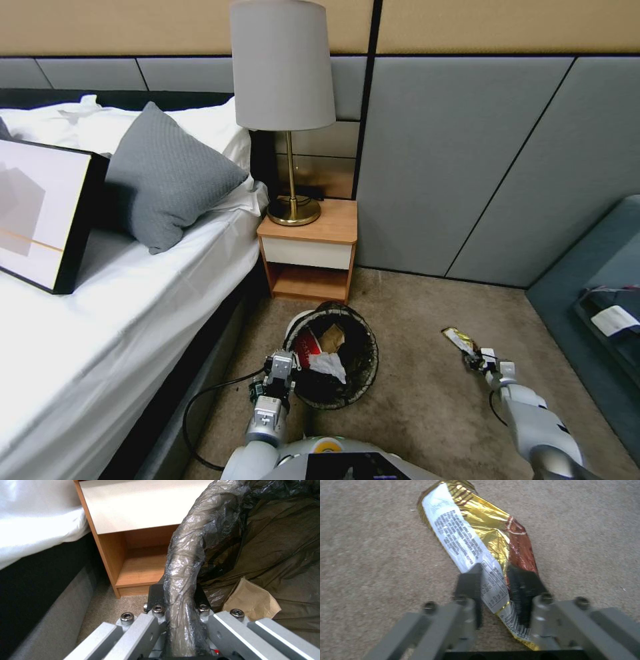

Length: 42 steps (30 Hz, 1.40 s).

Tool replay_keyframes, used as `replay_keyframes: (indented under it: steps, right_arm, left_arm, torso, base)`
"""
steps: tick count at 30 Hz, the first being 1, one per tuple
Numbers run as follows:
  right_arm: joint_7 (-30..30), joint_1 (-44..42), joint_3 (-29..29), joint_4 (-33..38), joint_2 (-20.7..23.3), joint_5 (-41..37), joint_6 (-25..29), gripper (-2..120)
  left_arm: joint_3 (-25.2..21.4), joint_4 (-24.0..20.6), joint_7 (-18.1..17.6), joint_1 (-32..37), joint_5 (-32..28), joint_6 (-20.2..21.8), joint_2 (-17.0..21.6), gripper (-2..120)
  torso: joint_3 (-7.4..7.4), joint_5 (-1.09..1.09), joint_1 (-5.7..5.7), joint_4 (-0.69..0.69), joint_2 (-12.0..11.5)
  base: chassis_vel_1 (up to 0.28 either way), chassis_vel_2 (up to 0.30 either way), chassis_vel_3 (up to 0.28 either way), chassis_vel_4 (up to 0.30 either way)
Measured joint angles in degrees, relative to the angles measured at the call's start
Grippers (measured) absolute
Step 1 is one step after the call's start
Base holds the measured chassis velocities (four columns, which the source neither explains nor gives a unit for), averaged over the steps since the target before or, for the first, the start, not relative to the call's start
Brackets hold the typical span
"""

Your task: Pick up the trash bin, then pick up the garbage from the floor and place it into the trash bin.

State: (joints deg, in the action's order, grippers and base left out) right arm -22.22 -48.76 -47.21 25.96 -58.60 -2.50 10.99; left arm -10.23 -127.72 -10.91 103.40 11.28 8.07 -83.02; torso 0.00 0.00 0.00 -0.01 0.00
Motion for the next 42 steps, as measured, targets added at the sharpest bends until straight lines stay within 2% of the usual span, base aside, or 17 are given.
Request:
replay_keyframes:
  steps: [4, 28, 31, 34, 36, 37, 40, 41, 42]
  right_arm:
    - [0.2, 0.2, 0.3, -0.1, 0.1, -0.3, 0.1, 0]
    - [1.4, 0.2, 0.8, 0.6, -1.2, -0.3, 0.6, 0]
    - [1.9, 0.5, 0.8, 0.4, -1.2, -0.3, 0.5, 12]
    - [2.2, 0.7, 0.9, 0.2, -1.2, -0.3, 0.5, 18]
    - [2.7, 1.2, 1.0, -0.1, -1.0, -0.4, 0.5, 32]
    - [2.7, 1.2, 1.0, -0.1, -1.0, -0.4, 0.5, 32]
    - [3.6, 2.0, 1.4, -0.8, -0.7, -0.7, 0.3, 44]
    - [3.6, 2.0, 1.4, -0.8, -0.7, -0.7, 0.3, 44]
    - [3.8, 2.2, 1.6, -1.1, -0.6, -0.9, 0.2, 52]
  left_arm:
    - [0.1, 0.0, 0.1, 0.1, 0.0, -0.1, 0.1, 0]
    - [0.2, -0.5, 0.3, 0.1, 0.0, -0.1, 0.2, 0]
    - [0.2, -0.6, 0.3, 0.1, 0.0, -0.1, 0.2, 0]
    - [0.1, -0.6, 0.3, 0.1, 0.0, -0.1, 0.2, 0]
    - [0.1, -0.6, 0.3, 0.2, 0.0, -0.1, 0.2, 0]
    - [0.1, -0.6, 0.3, 0.2, 0.0, -0.1, 0.2, 0]
    - [0.2, -0.6, 0.3, 0.4, 0.3, -0.2, 0.2, 0]
    - [0.2, -0.6, 0.3, 0.4, 0.3, -0.2, 0.2, 0]
    - [0.3, -0.6, 0.3, 0.4, 0.4, -0.2, 0.1, 0]
  torso:
    - [0.0, 0.0, 0.0, 0.01, 0.0]
    - [0.0, 0.0, 0.0, 0.01, 0.0]
    - [0.0, 0.0, 0.0, 0.0, 0.0]
    - [0.0, 0.0, 0.0, 0.0, 0.0]
    - [0.0, 0.0, 0.0, 0.01, 0.0]
    - [0.0, 0.0, 0.0, 0.01, 0.0]
    - [0.0, 0.0, 0.0, 0.0, 0.0]
    - [0.0, 0.0, 0.0, 0.0, 0.0]
    - [0.0, 0.0, 0.0, 0.0, 0.0]
  base:
    - [0.0, 0.0, 0.0, 0.0]
    - [0.0, 0.0, 0.0, 0.0]
    - [0.0, 0.0, 0.0, 0.0]
    - [0.0, 0.0, 0.0, 0.0]
    - [0.0, 0.0, 0.0, 0.0]
    - [0.0, 0.0, 0.0, 0.0]
    - [0.0, 0.0, 0.0, 0.0]
    - [0.0, 0.0, 0.0, 0.0]
    - [0.0, 0.0, 0.0, 0.0]
